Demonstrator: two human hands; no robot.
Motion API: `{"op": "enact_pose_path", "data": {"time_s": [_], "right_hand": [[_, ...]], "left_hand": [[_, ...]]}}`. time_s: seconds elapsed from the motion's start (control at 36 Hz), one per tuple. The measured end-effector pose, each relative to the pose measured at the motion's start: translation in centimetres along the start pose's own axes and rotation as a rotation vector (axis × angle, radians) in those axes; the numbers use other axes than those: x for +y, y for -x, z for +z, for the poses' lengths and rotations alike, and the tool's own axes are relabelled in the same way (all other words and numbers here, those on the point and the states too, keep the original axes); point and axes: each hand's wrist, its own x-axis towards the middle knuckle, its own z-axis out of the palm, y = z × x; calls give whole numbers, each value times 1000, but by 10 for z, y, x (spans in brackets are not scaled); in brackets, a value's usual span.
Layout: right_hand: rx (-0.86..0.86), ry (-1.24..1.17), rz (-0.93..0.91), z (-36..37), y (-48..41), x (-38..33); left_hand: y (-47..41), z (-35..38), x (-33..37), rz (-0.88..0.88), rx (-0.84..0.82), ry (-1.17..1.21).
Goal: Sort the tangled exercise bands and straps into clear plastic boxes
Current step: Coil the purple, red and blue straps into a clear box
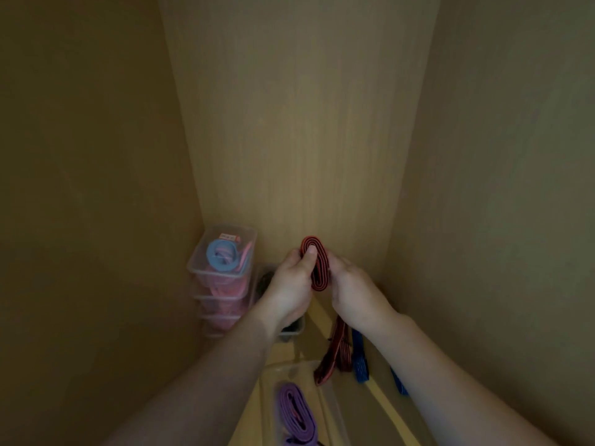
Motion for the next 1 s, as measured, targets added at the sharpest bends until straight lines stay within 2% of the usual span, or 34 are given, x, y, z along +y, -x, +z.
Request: {"op": "enact_pose_path", "data": {"time_s": [0.08,0.25,0.42,0.5,0.64,0.72,0.86,0.92,1.0], "right_hand": [[-14,-21,-19,2,4,-3],[-5,-39,-8,8,9,0],[-44,-46,-74,-1,10,6],[-86,-8,-57,-7,9,11],[-236,49,-36,-20,10,22],[-282,80,-38,-21,9,25],[-261,60,-11,-21,11,27],[-211,47,17,-21,12,27],[-109,7,129,-19,12,26]], "left_hand": [[-1,-2,1,-5,64,100],[0,-2,-2,-6,43,227],[1,-2,-2,-33,15,235],[4,-8,5,-32,-23,91],[0,-30,21,-16,-137,-457],[-4,-37,31,-86,-252,-663],[-4,-40,29,-228,-352,-768],[-2,-39,22,-199,-337,-728],[3,-33,9,-119,-239,-547]]}}
